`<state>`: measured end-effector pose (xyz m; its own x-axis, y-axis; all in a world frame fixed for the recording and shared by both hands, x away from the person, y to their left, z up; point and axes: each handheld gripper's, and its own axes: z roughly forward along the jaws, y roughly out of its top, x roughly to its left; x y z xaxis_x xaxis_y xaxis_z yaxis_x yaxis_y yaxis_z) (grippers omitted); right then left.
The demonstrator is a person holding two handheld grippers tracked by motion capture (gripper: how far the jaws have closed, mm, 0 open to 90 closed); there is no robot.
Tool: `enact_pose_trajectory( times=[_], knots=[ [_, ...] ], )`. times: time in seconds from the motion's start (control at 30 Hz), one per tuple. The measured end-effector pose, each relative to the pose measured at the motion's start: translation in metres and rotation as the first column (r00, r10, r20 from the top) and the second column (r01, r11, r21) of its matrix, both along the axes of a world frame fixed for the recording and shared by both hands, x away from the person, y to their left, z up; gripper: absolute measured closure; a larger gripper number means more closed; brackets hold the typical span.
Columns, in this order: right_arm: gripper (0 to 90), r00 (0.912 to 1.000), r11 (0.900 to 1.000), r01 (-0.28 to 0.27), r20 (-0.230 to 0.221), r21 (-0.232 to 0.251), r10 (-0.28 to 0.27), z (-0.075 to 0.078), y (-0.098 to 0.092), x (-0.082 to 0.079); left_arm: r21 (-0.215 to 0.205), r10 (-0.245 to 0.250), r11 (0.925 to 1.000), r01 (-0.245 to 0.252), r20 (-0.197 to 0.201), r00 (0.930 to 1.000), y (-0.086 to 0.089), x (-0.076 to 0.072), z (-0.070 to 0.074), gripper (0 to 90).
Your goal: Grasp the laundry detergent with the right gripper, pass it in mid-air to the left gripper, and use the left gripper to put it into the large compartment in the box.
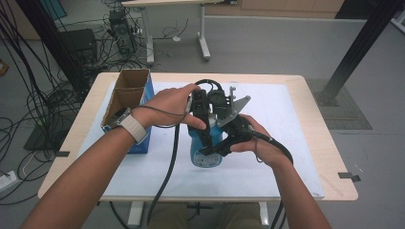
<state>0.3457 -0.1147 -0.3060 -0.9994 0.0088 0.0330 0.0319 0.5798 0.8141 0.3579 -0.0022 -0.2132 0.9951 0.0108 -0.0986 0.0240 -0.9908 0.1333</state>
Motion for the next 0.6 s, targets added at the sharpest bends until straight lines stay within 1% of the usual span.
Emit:
enact_pose_trajectory(
  times=[0.2,0.27,0.37,0.47,0.6],
  knots=[
    [43.9,1.0000,1.000,-0.002,0.006,0.000,0.002,0.0003,0.0001,0.0005,-0.001,-0.004,1.0000,0.004,0.001,1.0000,0.0003,0.0004,0.0001,37.7],
    [43.9,1.0000,1.000,-0.001,-0.004,0.002,0.001,0.0001,0.0004,-0.0001,-0.001,-0.001,1.0000,0.001,-0.001,1.0000,0.0004,0.0003,-0.0002,37.7],
    [43.9,1.0000,1.000,-0.004,-0.006,0.003,0.004,0.0000,0.0006,0.0000,-0.001,-0.005,1.0000,0.005,0.001,1.0000,0.0004,0.0008,-0.0001,37.7],
    [43.9,1.0000,1.000,-0.004,0.005,-0.005,0.004,0.0011,0.0003,0.0011,-0.006,0.002,1.0000,-0.002,-0.001,1.0000,0.0007,0.0006,0.0005,37.7],
    [43.9,1.0000,1.000,-0.004,0.001,-0.006,0.004,0.0019,0.0004,0.0006,-0.008,0.004,1.0000,-0.004,-0.002,1.0000,0.0012,0.0004,0.0009,37.7]
  ],
)
